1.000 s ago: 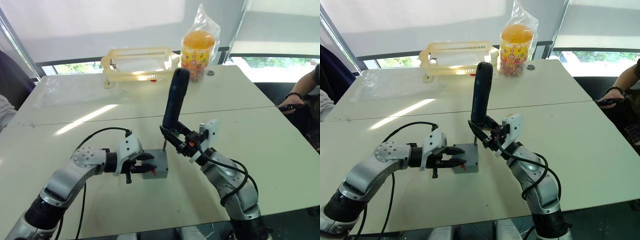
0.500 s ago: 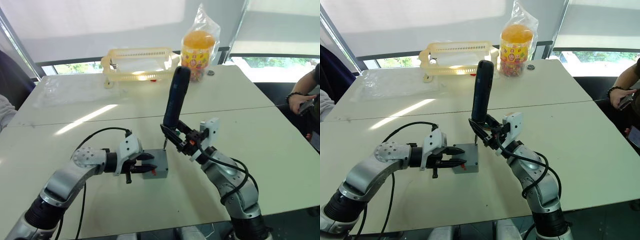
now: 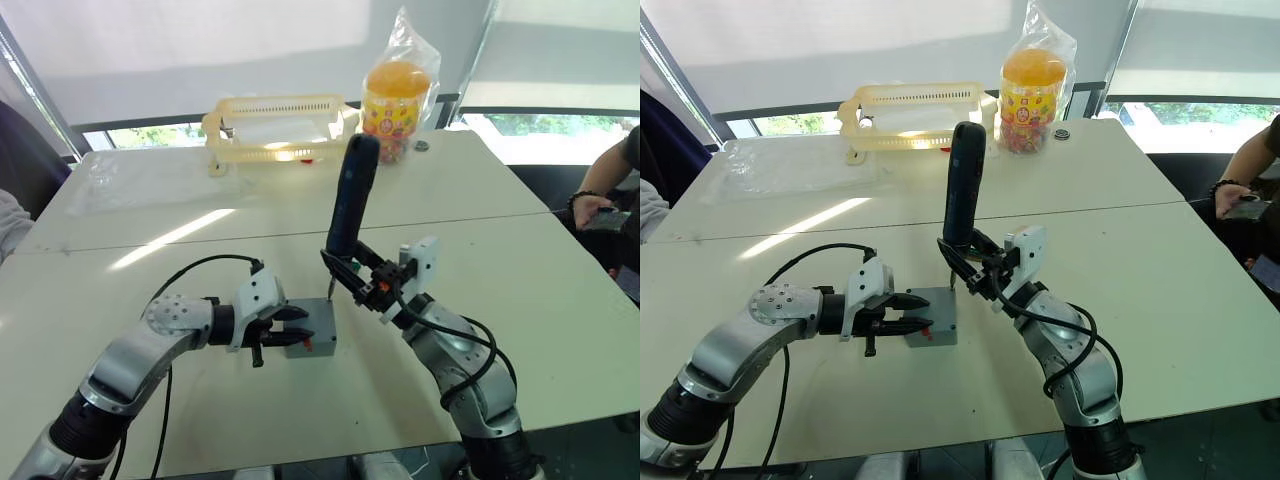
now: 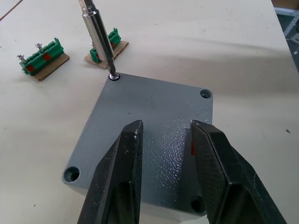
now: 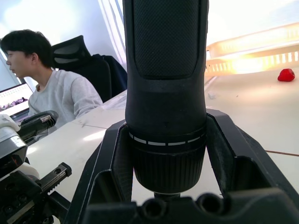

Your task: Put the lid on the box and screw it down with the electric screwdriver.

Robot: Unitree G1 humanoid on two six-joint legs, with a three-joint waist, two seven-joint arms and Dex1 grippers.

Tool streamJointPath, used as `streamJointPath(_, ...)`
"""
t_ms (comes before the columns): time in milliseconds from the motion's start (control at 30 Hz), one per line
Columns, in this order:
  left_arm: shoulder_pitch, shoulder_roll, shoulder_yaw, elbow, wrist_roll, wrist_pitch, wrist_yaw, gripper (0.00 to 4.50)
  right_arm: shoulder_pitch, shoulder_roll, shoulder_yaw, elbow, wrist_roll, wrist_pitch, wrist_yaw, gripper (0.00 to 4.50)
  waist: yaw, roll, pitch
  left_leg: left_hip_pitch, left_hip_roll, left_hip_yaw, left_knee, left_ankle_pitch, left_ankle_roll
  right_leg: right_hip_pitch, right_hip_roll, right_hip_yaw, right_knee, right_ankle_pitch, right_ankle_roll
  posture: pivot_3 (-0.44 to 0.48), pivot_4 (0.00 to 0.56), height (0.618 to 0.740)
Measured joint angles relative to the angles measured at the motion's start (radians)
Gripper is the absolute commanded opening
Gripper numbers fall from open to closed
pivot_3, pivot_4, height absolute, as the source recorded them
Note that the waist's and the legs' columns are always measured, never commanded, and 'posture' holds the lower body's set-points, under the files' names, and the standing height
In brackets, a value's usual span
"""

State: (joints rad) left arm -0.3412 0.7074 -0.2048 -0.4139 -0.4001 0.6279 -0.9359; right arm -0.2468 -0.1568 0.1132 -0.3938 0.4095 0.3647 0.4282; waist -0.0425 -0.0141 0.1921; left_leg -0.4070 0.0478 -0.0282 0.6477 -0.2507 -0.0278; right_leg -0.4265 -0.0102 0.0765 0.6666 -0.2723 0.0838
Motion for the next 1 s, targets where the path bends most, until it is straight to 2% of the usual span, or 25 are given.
streamJointPath(500,0.001,0.001,-0.007,-0.003,0.001,-0.001,0.003,1.60,0.014,-0.013,0.053,0.044,-0.088,-0.140,0.052,1.81,0.000,0.000,-0.001,0.001,0.000,0.000,0.000,0.000,0.000,0.001,0.000,0.000,0.000,0.000,0.000,0.000,0.150,0.740)
streamJointPath(733,0.052,0.012,-0.015,-0.067,0.015,-0.002,0.016,1.60,0.026,-0.045,0.094,0.055,-0.151,-0.220,0.093,1.81,-0.001,0.000,-0.008,0.003,0.000,0.000,0.000,0.000,0.000,0.003,0.000,0.000,0.000,0.000,0.000,0.000,0.150,0.740)
streamJointPath(1000,0.075,0.011,-0.017,-0.079,0.018,0.001,0.032,1.60,0.054,-0.053,0.099,0.068,-0.170,-0.268,0.109,1.81,-0.001,-0.001,-0.009,0.018,0.000,0.000,-0.002,-0.001,0.002,0.018,0.000,0.000,-0.002,-0.004,-0.003,0.000,0.150,0.740)
